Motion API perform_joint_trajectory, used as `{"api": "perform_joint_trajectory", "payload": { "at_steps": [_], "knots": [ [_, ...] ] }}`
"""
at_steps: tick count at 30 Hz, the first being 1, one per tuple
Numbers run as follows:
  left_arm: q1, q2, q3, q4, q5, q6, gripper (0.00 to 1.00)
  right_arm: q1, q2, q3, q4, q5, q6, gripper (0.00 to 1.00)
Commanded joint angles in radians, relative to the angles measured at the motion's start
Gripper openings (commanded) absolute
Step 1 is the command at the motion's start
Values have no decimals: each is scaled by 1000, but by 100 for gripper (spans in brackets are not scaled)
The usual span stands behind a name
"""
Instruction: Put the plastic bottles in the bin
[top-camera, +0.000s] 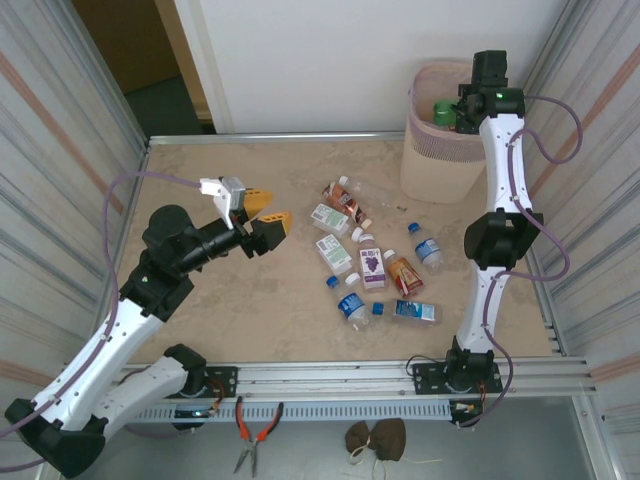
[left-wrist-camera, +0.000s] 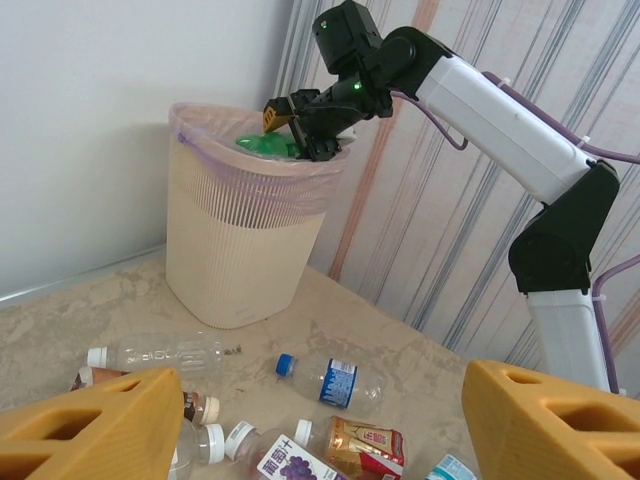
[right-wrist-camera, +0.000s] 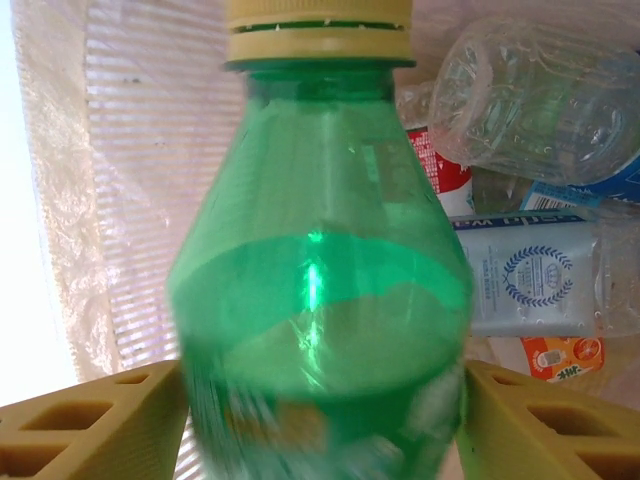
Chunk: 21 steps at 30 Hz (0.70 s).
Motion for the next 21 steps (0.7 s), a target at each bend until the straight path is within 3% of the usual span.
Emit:
{"api": "perform_joint_trajectory", "payload": {
  "at_steps": [1, 4, 11, 21],
  "knots": [
    [12, -10, -4, 39, -5, -11, 74, -4, -23, 15, -57, 28, 21, 73],
    [15, -7, -3, 41, -1, -14, 74, -3, -47, 19, -50, 34, 14, 76],
    [14, 4, 4, 32, -5, -20, 74, 2, -102, 20, -25, 47, -17, 75],
    [14, 83, 45, -45, -39, -47, 72, 25, -177, 18, 38, 20, -212, 72]
  ]
}}
